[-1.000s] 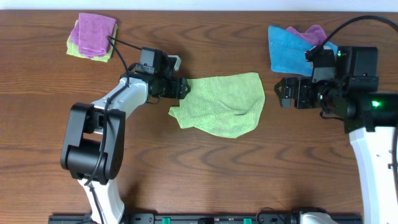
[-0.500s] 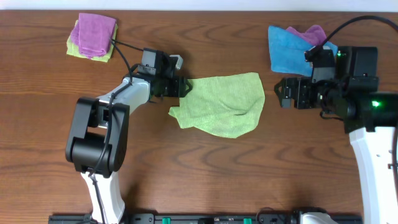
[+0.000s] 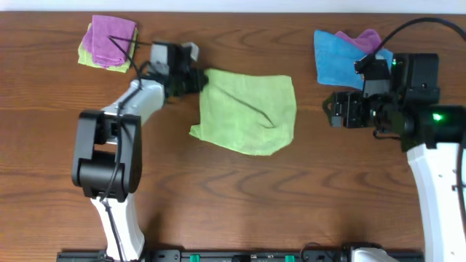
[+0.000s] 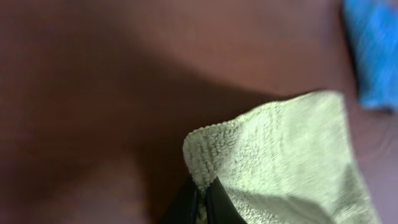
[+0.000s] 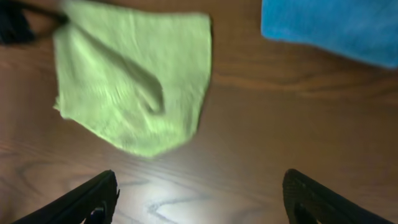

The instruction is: Fold the cloth

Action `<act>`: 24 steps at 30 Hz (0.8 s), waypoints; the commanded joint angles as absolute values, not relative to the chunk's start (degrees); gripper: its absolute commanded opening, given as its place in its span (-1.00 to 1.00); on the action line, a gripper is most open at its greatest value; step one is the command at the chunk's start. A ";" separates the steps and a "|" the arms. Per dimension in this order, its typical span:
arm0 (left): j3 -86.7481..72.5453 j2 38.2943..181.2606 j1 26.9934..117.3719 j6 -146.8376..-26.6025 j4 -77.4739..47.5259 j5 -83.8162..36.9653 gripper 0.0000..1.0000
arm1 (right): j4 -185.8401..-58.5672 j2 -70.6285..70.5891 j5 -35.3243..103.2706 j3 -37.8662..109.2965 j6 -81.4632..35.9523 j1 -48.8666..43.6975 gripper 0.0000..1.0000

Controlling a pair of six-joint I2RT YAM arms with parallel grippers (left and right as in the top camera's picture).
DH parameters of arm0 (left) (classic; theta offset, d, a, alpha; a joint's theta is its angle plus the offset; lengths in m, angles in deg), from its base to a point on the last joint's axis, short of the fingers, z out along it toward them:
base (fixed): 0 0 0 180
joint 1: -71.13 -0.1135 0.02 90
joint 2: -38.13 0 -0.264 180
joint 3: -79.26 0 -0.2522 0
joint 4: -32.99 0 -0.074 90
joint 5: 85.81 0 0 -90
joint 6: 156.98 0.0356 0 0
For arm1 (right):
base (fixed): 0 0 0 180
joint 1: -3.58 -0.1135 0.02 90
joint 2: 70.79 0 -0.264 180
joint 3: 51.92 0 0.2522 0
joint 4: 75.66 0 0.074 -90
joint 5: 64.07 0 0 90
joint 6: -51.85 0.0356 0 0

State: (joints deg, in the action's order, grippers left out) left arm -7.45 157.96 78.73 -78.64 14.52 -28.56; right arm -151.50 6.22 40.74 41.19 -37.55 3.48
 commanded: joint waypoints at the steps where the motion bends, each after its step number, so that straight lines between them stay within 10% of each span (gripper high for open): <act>1: -3.95 158.62 77.16 -78.51 14.61 -26.40 -0.88 | -152.03 9.37 43.58 40.84 -38.60 3.44 0.57; 24: -2.80 157.74 75.82 -75.98 4.62 -6.51 -0.89 | -140.79 31.53 43.91 39.68 -39.50 -12.96 0.37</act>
State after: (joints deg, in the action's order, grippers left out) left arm -3.71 157.96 76.39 -77.27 5.28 -10.42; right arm -141.12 31.71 44.21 39.75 -39.67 -12.69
